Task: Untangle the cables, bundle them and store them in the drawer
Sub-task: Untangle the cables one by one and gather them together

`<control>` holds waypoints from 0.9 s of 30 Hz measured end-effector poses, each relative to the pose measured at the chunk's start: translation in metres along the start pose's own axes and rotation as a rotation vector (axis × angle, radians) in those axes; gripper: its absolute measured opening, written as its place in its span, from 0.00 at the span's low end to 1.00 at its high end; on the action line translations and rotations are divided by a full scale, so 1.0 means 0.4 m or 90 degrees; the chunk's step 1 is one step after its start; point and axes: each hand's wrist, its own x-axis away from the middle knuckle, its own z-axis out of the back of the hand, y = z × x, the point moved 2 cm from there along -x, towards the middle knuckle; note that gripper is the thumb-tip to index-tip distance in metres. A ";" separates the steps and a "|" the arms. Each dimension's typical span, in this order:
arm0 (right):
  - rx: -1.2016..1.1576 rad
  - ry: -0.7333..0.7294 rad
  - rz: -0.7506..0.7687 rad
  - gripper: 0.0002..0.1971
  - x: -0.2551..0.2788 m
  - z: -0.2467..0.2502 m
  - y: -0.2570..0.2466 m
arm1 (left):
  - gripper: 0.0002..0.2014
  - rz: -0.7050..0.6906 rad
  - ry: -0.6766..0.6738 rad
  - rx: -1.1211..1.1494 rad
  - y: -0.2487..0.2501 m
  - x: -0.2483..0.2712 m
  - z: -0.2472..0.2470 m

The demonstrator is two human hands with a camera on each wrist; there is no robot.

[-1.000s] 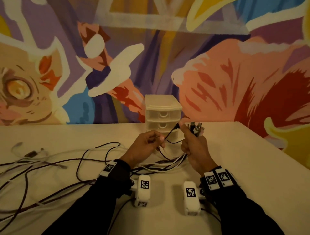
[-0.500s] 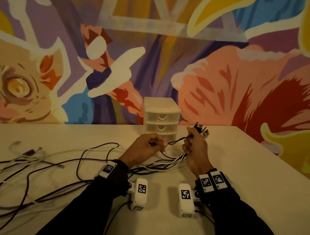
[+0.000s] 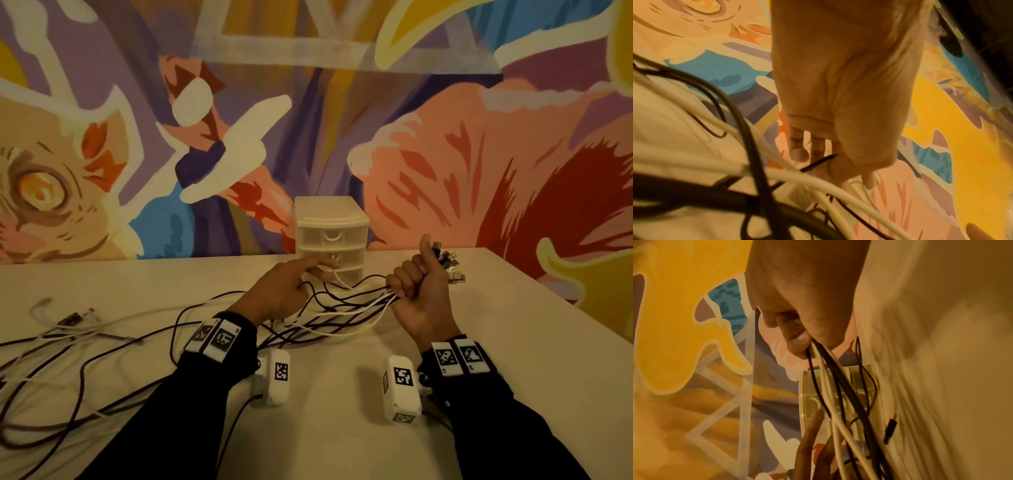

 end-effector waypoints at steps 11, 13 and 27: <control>-0.126 0.040 0.069 0.31 -0.015 0.055 -0.073 | 0.28 0.163 -0.100 0.131 -0.045 0.062 0.155; -0.131 0.040 0.069 0.31 -0.017 0.057 -0.072 | 0.31 0.166 -0.271 0.108 -0.020 0.071 0.159; -0.152 -0.005 0.047 0.32 -0.011 0.044 -0.087 | 0.13 0.036 -0.077 -0.141 0.046 -0.103 -0.004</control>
